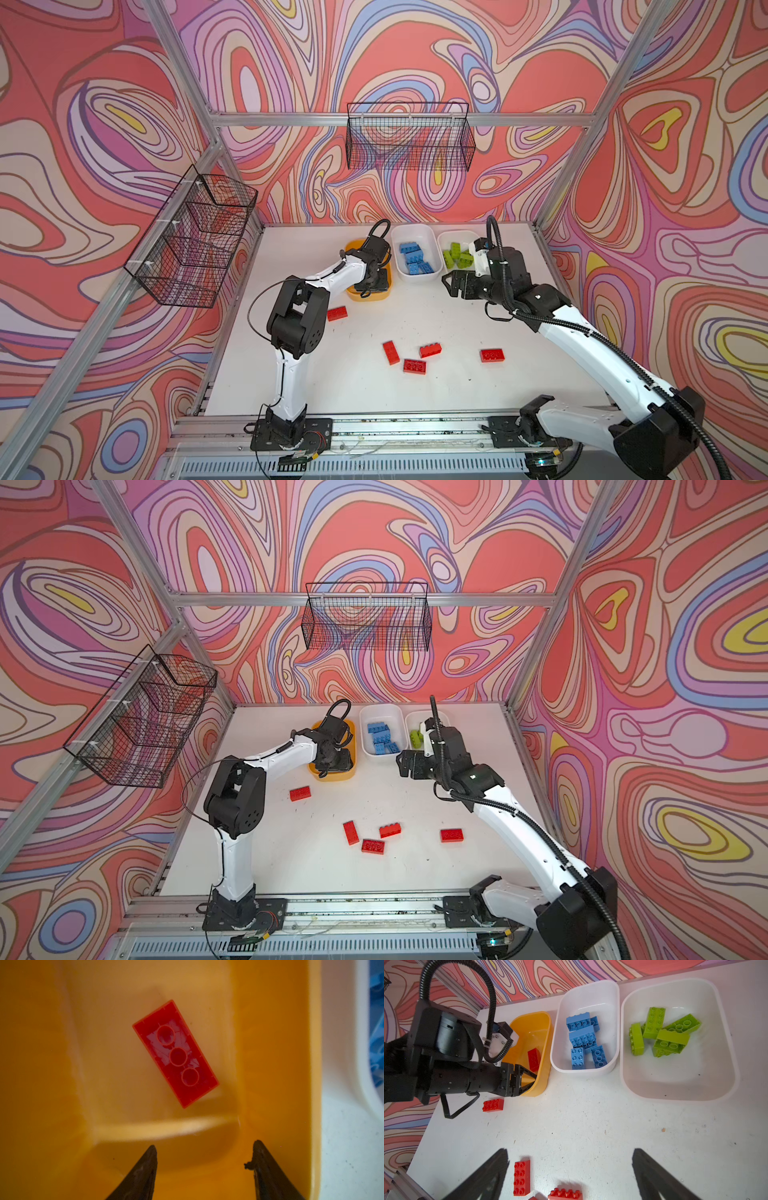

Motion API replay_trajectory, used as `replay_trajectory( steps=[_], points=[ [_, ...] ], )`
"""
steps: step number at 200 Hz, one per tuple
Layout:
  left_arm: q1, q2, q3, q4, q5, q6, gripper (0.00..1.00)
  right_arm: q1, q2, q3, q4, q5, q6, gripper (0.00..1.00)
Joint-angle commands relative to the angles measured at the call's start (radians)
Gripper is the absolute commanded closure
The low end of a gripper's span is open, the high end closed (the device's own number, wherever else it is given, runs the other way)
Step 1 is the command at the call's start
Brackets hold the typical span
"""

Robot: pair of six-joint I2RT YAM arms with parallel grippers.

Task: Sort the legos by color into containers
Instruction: 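Move the left gripper to the red 2x4 brick beside the yellow tray and grasp it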

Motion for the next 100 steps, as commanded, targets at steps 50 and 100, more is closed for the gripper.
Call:
replay_trajectory(
  steps=[50, 100],
  points=[
    [-0.006, -0.349, -0.243, 0.021, -0.189, -0.087, 0.16, 0.002, -0.106, -0.047, -0.057, 0.019, 0.033, 0.02],
    [-0.006, -0.634, -0.59, 0.052, -0.297, -0.267, 0.14, 0.002, -0.134, -0.096, -0.023, -0.006, 0.041, 0.02]
  ],
)
